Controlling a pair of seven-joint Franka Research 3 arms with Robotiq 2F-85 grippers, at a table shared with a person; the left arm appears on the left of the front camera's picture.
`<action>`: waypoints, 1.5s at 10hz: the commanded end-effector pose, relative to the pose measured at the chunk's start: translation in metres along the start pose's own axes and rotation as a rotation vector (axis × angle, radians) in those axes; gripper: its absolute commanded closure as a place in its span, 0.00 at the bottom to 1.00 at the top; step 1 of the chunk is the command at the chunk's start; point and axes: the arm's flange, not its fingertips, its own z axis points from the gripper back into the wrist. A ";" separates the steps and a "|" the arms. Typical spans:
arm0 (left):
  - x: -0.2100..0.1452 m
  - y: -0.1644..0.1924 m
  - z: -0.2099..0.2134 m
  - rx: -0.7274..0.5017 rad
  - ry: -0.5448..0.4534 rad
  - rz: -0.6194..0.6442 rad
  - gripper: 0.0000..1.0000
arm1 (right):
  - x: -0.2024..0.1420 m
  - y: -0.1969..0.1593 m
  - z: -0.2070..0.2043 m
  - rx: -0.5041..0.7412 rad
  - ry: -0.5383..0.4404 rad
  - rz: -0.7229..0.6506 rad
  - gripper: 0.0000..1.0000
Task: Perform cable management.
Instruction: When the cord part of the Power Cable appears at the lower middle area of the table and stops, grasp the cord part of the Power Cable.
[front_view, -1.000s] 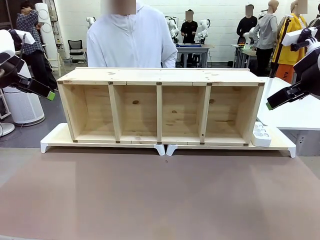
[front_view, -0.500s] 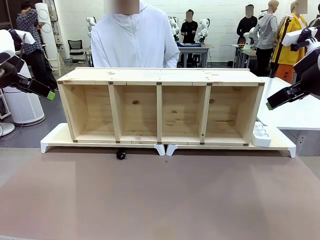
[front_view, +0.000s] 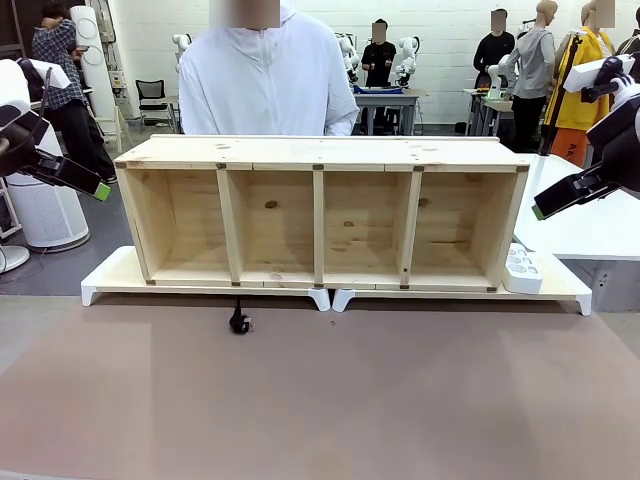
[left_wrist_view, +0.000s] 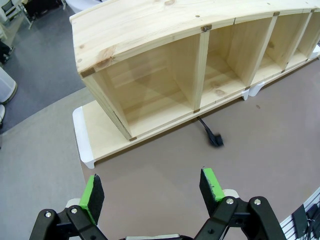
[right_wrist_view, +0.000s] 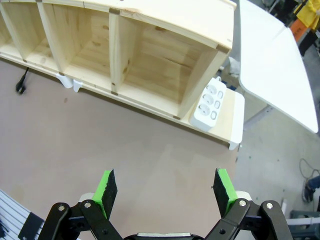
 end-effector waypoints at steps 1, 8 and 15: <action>0.001 0.001 -0.001 0.004 -0.010 0.007 0.00 | 0.002 -0.002 -0.005 -0.004 -0.011 0.014 0.00; 0.001 0.001 -0.001 0.004 -0.010 0.007 0.00 | 0.002 -0.002 -0.005 -0.004 -0.011 0.014 0.00; 0.001 0.001 -0.001 0.004 -0.010 0.007 0.00 | 0.002 -0.002 -0.005 -0.004 -0.011 0.014 0.00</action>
